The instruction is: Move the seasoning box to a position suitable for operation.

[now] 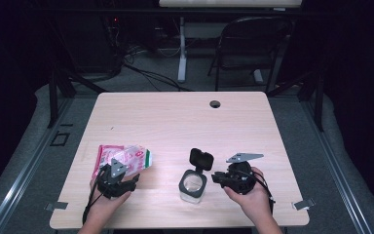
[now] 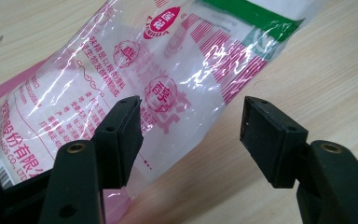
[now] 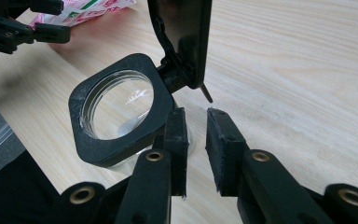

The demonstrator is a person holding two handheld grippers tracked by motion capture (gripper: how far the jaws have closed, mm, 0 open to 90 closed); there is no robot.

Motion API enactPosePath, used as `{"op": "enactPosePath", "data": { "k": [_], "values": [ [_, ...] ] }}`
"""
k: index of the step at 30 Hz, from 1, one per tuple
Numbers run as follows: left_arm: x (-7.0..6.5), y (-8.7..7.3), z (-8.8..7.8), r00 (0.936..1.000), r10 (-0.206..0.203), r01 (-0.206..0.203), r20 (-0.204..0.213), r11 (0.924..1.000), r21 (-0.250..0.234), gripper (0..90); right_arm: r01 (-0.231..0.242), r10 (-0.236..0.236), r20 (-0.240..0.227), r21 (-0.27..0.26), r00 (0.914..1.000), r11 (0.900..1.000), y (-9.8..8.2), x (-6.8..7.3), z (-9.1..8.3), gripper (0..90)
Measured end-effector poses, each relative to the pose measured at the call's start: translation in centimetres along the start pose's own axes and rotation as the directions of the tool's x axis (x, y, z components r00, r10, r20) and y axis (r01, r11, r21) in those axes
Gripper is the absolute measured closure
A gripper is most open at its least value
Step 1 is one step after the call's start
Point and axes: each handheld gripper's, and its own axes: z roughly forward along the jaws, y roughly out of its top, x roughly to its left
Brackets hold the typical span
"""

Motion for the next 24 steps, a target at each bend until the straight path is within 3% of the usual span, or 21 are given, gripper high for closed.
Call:
{"op": "enactPosePath", "data": {
  "k": [8, 17, 24],
  "values": [
    [-0.5, 0.0, 1.1, 0.9962, 0.063, -0.062, -0.061, 0.9980, 0.011, 40.8, -0.009, 0.009, 0.013, -0.006, 0.9999, 1.000, -0.5, -0.2, -0.7, 78.3],
    [0.0, 0.1, 1.7, 0.9961, 0.044, -0.043, -0.076, 0.9990, 0.013, 47.3, -0.024, 0.024, 0.025, -0.017, 0.9994, 1.000, -0.9, -0.4, -1.2, 78.3],
    [1.1, 0.0, 1.9, 0.9985, -0.009, 0.010, -0.055, 0.9999, 0.011, 58.0, -0.032, 0.032, 0.028, -0.015, 0.9991, 0.999, -1.2, -0.4, -1.3, 78.2]
  ]
}}
